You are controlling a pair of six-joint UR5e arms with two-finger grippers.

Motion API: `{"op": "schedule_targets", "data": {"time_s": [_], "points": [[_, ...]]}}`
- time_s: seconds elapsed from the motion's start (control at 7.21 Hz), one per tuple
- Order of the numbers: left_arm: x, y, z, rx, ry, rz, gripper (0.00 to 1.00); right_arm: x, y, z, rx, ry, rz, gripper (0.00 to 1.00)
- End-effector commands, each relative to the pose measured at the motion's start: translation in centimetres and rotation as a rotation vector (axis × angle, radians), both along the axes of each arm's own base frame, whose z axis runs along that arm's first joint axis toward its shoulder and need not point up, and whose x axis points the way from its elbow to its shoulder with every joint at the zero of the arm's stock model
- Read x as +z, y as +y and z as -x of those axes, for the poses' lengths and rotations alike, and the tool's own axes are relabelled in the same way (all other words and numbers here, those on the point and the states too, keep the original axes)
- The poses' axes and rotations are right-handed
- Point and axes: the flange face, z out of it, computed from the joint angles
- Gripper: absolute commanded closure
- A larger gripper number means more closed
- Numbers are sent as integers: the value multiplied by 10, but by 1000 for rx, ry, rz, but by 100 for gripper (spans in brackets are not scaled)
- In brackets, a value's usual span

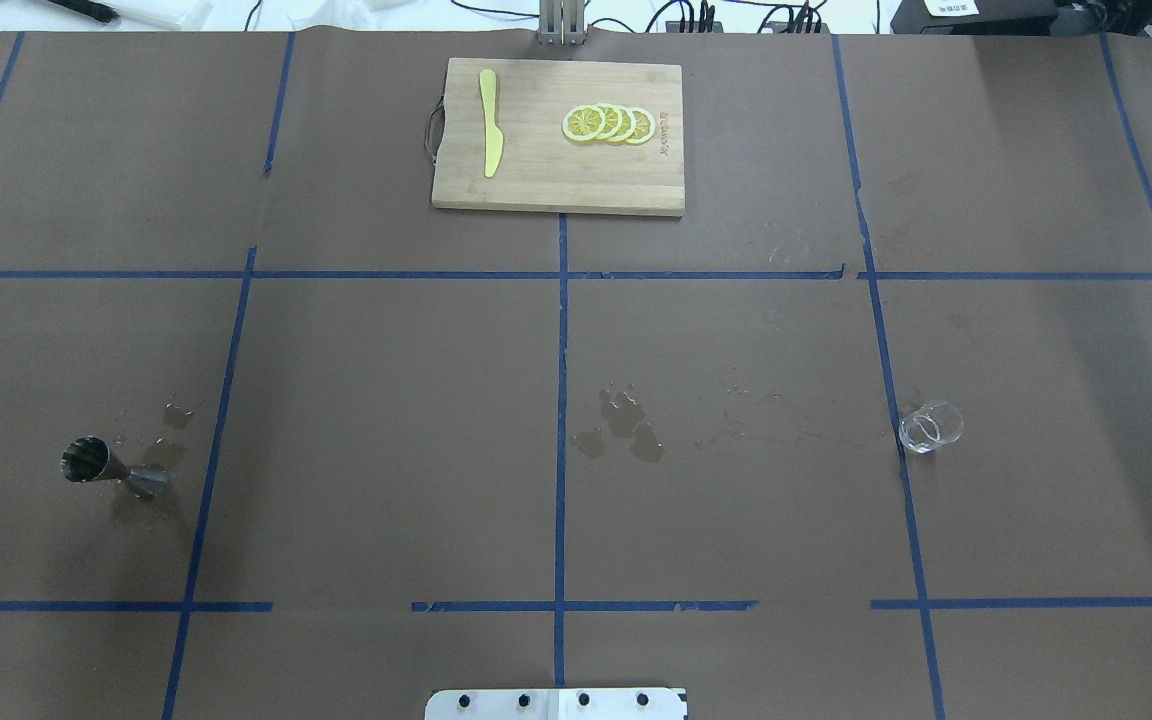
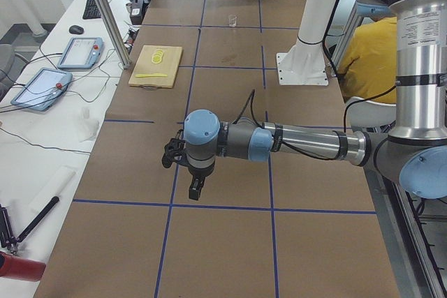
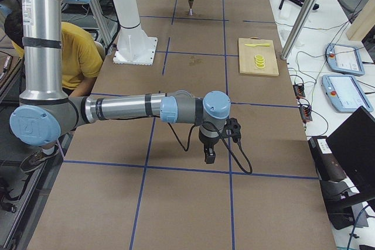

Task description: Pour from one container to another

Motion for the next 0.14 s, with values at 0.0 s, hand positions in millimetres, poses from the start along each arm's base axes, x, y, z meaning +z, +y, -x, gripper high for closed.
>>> {"op": "schedule_targets", "data": {"time_s": [0.0], "points": [[30,2,0,7,0,49,0,-2,0,1,0,-15,-3,0]]}}
